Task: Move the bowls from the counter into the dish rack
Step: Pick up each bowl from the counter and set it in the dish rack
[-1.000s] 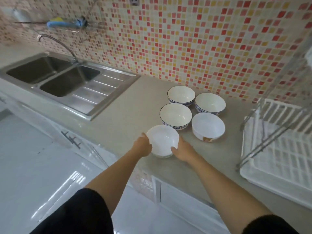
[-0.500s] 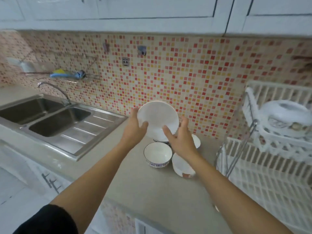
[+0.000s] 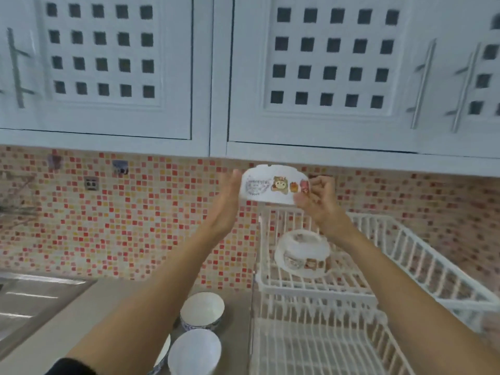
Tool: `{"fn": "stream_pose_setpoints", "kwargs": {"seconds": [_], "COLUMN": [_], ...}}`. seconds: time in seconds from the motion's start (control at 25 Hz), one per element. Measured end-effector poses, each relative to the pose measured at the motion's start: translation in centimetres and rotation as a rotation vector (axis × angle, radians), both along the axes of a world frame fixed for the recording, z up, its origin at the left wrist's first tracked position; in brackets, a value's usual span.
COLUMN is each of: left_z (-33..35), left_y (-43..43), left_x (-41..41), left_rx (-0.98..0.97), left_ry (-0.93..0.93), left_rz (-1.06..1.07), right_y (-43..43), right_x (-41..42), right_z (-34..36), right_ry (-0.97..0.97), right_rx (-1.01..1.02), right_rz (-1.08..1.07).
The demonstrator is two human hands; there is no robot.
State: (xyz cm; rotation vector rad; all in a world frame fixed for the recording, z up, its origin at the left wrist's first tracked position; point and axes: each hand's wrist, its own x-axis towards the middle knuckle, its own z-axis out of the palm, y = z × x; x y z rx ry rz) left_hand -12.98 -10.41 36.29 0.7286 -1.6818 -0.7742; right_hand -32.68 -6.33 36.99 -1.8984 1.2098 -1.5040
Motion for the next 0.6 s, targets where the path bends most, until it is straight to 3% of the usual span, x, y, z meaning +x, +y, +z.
{"fn": "stream_pose_setpoints", "kwargs": {"seconds": [0.24,0.4,0.6], "left_z": [-1.5,-2.8,-3.4], "left_y": [-2.9,-4.8,-6.2], "left_x": [-7.6,-9.8,-11.2], "left_rx": [0.063,0.046,0.153], "left_ry": [-0.374,-0.715,-0.955], "left_rz": [-0.105,-0.021,0.0], "right_y": [-1.9,-4.4,-6.7], "right_x": [-10.4,-12.5,-12.6], "right_z": [-2.7,-5.2,-6.3], "right_ry": [0.388,0.496,0.644], "right_rx": [0.179,0.331,0.493], "right_rz": [-0.175,-0.095,-0.028]}}
